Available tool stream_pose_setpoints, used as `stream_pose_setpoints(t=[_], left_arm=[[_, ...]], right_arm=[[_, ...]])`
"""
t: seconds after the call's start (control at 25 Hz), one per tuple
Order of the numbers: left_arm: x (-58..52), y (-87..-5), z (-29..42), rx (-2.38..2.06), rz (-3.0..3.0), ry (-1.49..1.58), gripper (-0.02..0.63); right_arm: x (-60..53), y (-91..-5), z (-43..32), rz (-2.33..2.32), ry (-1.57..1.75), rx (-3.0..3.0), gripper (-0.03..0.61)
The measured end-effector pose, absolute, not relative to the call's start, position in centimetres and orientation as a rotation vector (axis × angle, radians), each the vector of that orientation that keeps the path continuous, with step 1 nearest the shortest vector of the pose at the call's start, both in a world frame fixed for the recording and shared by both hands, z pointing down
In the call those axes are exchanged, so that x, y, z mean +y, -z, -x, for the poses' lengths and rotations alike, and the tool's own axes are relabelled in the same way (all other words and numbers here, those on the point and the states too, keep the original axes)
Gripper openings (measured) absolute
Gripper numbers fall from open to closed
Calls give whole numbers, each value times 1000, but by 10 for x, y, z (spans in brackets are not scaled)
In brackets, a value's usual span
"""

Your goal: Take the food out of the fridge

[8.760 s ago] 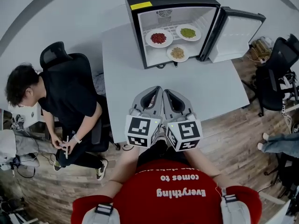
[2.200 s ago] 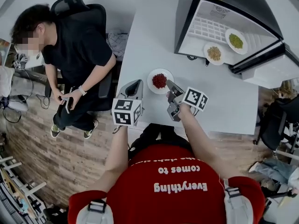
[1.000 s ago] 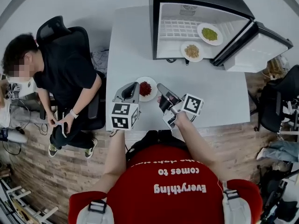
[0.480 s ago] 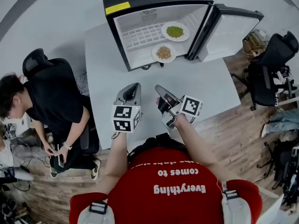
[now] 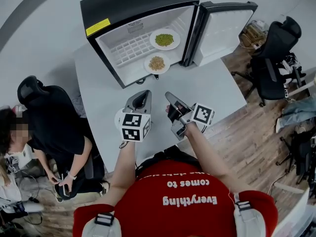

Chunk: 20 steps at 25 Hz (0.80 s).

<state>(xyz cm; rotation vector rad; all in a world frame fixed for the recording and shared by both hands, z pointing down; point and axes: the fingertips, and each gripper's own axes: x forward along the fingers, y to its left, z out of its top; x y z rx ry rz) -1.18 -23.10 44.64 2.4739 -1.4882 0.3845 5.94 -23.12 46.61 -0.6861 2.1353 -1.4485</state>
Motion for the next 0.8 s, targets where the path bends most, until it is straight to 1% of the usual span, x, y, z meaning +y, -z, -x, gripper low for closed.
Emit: stream_pose_setpoints(t=[0.64, 0.68, 0.8], left_arm=[[-276, -453, -1, -1444, -2458, -378, 0], [-278, -454, -2, -1445, -2456, -376, 0], [-285, -454, -1, -1455, -2447, -368, 0]], right_arm=[[-316, -469, -83, 730, 1467, 2045, 17], [-322, -472, -84, 741, 1478, 2031, 26], [-342, -480, -85, 756, 1519, 1992, 88]])
